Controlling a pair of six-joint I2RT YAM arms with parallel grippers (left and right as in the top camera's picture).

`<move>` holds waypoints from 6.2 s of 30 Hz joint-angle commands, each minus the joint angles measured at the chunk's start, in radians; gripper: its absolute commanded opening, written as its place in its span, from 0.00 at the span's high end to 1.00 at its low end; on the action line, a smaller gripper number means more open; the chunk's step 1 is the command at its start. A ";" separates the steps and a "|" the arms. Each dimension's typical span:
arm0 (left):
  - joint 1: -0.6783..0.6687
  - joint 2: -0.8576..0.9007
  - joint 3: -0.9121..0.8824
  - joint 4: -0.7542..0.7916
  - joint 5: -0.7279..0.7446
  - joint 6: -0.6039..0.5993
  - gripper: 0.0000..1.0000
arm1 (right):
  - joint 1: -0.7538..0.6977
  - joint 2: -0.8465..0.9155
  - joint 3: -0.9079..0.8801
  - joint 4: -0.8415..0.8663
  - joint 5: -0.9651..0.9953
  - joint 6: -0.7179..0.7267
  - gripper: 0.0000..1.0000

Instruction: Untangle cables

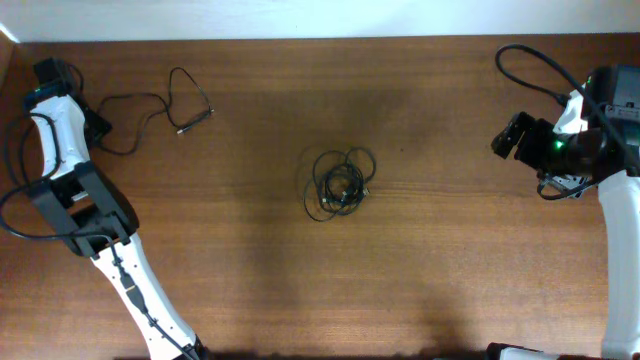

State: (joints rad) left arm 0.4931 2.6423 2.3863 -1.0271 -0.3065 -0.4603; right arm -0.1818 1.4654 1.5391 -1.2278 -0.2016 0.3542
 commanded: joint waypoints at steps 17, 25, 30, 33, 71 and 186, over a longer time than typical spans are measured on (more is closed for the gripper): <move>0.039 0.011 -0.016 0.149 0.153 0.173 1.00 | -0.001 0.001 0.004 -0.003 -0.027 -0.010 0.01; 0.050 0.004 0.407 0.241 0.229 0.206 1.00 | -0.001 0.001 0.004 -0.004 -0.027 -0.010 0.01; 0.058 0.004 0.491 0.328 0.167 0.285 0.97 | -0.001 0.001 0.004 -0.005 -0.027 -0.010 0.01; 0.062 0.013 0.410 0.342 0.171 0.317 0.18 | -0.001 0.001 0.004 -0.003 -0.027 -0.010 0.01; 0.065 -0.135 -0.146 0.203 0.348 0.207 0.46 | -0.001 0.001 0.004 -0.040 -0.034 -0.010 0.01; -0.497 -0.709 0.085 -0.661 0.639 0.390 0.00 | -0.001 0.001 0.002 -0.175 -0.120 0.020 0.02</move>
State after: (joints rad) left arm 0.0429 1.9915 2.5797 -1.6833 0.3538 -0.1089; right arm -0.1818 1.4654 1.5391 -1.3861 -0.2886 0.3676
